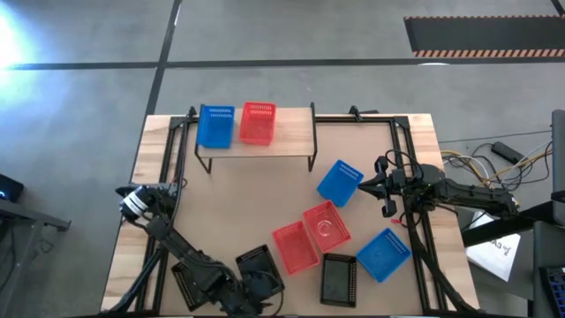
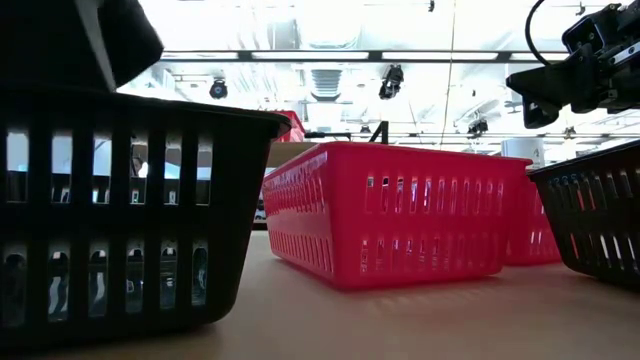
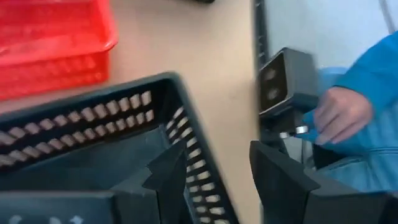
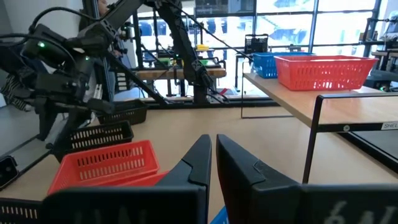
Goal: Stack baskets on shelf by color
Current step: Put the middle black bin on the shelf
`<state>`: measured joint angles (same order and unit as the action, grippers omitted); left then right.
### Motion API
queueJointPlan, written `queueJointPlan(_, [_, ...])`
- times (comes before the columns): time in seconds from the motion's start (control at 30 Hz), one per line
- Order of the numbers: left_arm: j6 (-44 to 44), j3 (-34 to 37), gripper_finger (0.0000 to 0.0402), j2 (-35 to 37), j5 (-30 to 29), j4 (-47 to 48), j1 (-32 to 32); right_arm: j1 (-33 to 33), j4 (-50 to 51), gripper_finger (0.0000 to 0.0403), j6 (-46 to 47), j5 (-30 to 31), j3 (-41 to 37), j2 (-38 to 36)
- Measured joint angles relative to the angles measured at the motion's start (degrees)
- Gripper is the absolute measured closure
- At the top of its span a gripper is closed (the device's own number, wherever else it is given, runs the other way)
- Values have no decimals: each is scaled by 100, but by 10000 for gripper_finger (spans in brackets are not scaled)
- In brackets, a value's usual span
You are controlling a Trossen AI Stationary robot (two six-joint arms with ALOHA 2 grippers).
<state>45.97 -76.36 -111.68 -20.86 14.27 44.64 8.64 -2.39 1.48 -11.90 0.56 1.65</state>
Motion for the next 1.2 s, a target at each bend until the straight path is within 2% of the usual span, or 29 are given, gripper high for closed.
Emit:
queueJointPlan(0.27, [169, -18, 251, -7, -126, 1562, 0, 1, 0, 385, 0, 0, 0, 0])
queueJointPlan(0.4, [169, -22, 292, -4, -174, 2254, 0, 1, 0, 385, 0, 0, 0, 0])
queueJointPlan(0.57, [151, -78, 384, 49, -192, 2932, -4, -2, 2, 385, 0, 0, 0, 0])
queueJointPlan(0.67, [142, -100, 393, 295, -188, 3311, 0, 1, 1, 385, 0, -1, 0, 0])
queueJointPlan(0.83, [-242, -299, 400, 1101, -307, 3775, 9, 0, 0, 385, 0, 0, 0, 0])
queueJointPlan(0.93, [-854, -421, 401, 1658, -1064, 3688, 3, -1, 0, 385, 0, 0, 0, 0])
queueJointPlan(1.0, [-1452, -448, 401, 1976, -1744, 3490, -92, -1, 0, 385, 0, 0, 0, 0])
queueJointPlan(1.07, [-2203, -386, 401, 2283, -2174, 3115, -326, -2, 0, 385, 0, 0, 0, 0])
queueJointPlan(1.2, [-4070, -232, 401, 2680, -2037, 2025, -1279, 1, 0, 385, 0, 0, 0, 0])
